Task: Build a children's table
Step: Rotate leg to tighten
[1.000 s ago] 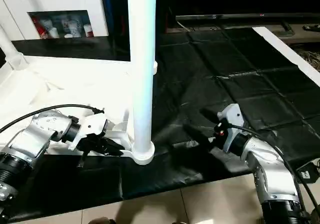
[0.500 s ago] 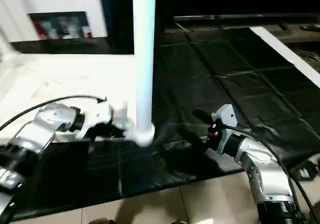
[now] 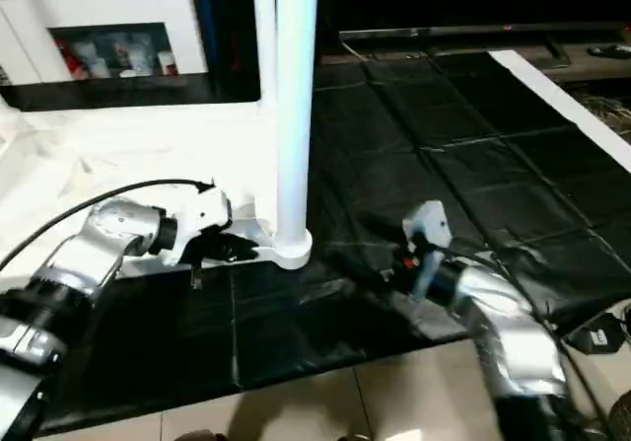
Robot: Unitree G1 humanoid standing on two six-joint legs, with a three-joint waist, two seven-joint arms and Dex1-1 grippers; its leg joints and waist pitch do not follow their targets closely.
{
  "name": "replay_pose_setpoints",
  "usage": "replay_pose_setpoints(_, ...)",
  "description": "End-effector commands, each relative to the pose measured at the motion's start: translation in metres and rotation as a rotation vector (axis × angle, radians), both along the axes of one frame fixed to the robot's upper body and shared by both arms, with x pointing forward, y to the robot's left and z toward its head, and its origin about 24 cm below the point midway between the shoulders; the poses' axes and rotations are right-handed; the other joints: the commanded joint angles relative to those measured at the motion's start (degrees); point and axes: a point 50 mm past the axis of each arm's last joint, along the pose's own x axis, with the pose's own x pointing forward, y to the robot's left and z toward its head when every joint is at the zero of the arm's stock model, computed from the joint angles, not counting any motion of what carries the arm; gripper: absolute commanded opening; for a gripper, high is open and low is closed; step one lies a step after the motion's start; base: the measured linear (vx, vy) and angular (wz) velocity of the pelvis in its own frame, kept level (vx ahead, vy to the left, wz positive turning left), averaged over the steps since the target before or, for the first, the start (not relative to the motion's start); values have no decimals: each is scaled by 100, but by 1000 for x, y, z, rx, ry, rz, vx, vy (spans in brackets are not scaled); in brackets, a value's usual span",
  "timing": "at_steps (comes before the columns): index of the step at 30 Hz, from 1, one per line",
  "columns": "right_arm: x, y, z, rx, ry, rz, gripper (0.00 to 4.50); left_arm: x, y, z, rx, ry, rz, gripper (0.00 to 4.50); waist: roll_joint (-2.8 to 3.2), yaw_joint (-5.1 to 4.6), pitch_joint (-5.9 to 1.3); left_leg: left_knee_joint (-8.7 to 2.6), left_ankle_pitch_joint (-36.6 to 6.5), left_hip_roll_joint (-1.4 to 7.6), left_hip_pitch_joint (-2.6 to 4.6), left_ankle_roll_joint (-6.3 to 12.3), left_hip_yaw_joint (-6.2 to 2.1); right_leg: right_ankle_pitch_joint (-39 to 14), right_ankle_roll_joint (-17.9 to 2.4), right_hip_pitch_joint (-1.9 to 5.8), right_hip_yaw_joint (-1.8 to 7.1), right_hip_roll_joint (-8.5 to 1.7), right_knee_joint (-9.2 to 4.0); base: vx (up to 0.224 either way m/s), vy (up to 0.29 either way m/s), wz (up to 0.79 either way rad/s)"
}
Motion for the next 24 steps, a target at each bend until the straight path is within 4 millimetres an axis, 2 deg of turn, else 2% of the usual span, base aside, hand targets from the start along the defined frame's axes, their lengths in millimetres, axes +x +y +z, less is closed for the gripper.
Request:
replay_pose_setpoints(1,4,3,5,-10,-28,8,450,1,-1,15,-64,-37,-2,47,34,57,-516,-275,-311,112,-8,396,1,185,-1590,403,309,-327,-283,0,0,0)
replay_pose_setpoints(4,4,8,7,2,-34,41,450,2,2,19,-89,-53,22,69,40,89,-510,-269,-375,108,-5,447,4,240,-1601,411,302,-318,-280,0,0,0)
replay_pose_setpoints(5,4,10,8,10,-37,60,450,2,4,21,-106,-55,25,69,63,106,-507,-275,-451,110,3,427,2,73,-1544,407,300,-321,-297,0,0,0)
replay_pose_setpoints(7,2,13,14,36,-68,104,450,2,11,27,-133,-65,53,104,71,114,-509,-273,-569,110,3,376,1,-71,-1508,410,303,-324,-302,0,0,0)
replay_pose_setpoints(10,3,14,20,90,-107,113,450,4,17,32,-148,-111,109,112,85,104,-498,-279,-753,123,-1,305,-10,-284,-1444,398,299,-323,-317,0,0,0)
replay_pose_setpoints(11,3,15,22,112,-118,112,450,5,19,34,-154,-124,128,112,101,101,-490,-288,-883,125,10,245,-16,-509,-1376,386,297,-319,-339,0,0,0)
replay_pose_setpoints(12,1,18,27,214,-138,120,450,1,25,35,-183,-125,174,123,148,97,-481,-300,-1007,137,11,194,-23,-606,-1375,380,302,-329,-352,0,0,0)
replay_pose_setpoints(13,-2,19,30,289,-121,132,450,-2,28,36,-206,-117,198,146,133,94,-483,-302,-1059,143,14,182,-25,-620,-1382,389,303,-337,-340,0,0,0)
replay_pose_setpoints(14,-4,19,30,311,-108,143,450,-3,29,36,-212,-113,203,150,121,91,-483,-307,-1068,141,7,184,-32,-630,-1384,399,303,-332,-328,0,0,0)
replay_pose_setpoints(16,-9,19,32,375,-75,181,450,-9,32,37,-230,-97,218,153,158,101,-487,-304,-1052,119,13,206,-27,-797,-1307,387,302,-308,-361,0,0,0)
replay_pose_setpoints(18,-12,19,34,413,-58,202,450,-13,33,37,-237,-87,225,153,160,109,-482,-306,-1075,118,16,196,-25,-892,-1278,362,297,-297,-382,0,0,0)
replay_pose_setpoints(19,-16,17,36,448,-43,233,450,-18,35,36,-244,-65,230,153,211,123,-485,-304,-1116,112,23,173,-29,-958,-1269,366,300,-306,-389,0,0,0)
replay_pose_setpoints(21,-25,14,42,520,-4,291,450,-33,39,34,-261,-15,232,153,172,109,-474,-326,-1123,129,-12,208,-43,-1012,-1220,390,294,-289,-377,0,0,0)
replay_pose_setpoints(24,-28,11,48,572,-7,294,450,-45,41,32,-276,18,238,153,177,103,-481,-318,-1084,112,4,203,-22,-1363,-1108,346,296,-291,-428,0,0,0)
